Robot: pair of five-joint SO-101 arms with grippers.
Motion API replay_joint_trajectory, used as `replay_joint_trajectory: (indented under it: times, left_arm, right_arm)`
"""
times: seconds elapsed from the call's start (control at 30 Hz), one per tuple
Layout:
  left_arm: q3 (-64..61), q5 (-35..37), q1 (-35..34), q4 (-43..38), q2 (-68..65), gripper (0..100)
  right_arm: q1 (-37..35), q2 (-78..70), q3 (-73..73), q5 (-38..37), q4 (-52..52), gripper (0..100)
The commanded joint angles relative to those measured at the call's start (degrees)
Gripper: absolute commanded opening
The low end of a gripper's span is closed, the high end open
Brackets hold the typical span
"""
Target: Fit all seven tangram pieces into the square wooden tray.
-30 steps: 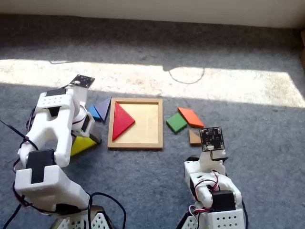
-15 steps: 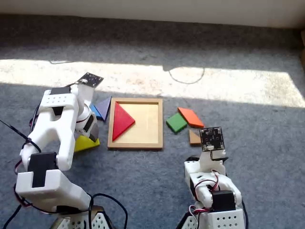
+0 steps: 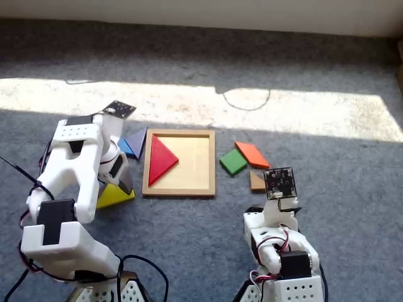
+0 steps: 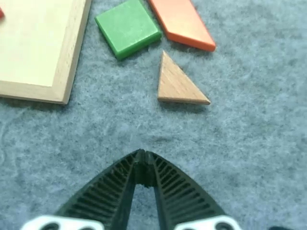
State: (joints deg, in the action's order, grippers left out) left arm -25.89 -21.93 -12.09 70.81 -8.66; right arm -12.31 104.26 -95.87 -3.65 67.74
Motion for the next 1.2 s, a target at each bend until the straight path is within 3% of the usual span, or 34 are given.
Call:
replay_joint_trajectory:
  times: [0.0, 0.43, 0.63, 0.77, 0.83, 1.03, 1.17]
  left_arm:
    - [-0.4, -0.1, 0.8, 1.1, 0.7, 26]
    - [-5.6, -0.1, 1.2, 2.3, 8.7, 27]
    - [-8.7, 0.1, 0.7, -0.2, 5.8, 28]
    - [-6.7, 9.3, 1.2, -0.6, 4.7, 28]
    - [-5.8, 13.4, 1.9, -1.0, 4.6, 25]
    - [-7.5, 13.7, 5.3, -4.3, 4.7, 13]
    - [-7.9, 7.9, 7.2, -4.2, 5.1, 6]
  right_arm:
    - [0.7, 0.7, -5.4, -0.4, 0.2, 0.9]
    - [0.7, 0.7, -5.4, -0.4, 0.2, 0.9]
    - [0.7, 0.7, -5.4, -0.4, 0.2, 0.9]
    - [0.7, 0.7, -5.4, -0.4, 0.2, 0.9]
    - [0.7, 0.7, -5.4, -0.4, 0.2, 0.9]
    - [0.7, 0.7, -5.4, -0.4, 0.2, 0.9]
    - [0.7, 0.7, -5.4, -0.4, 0.2, 0.9]
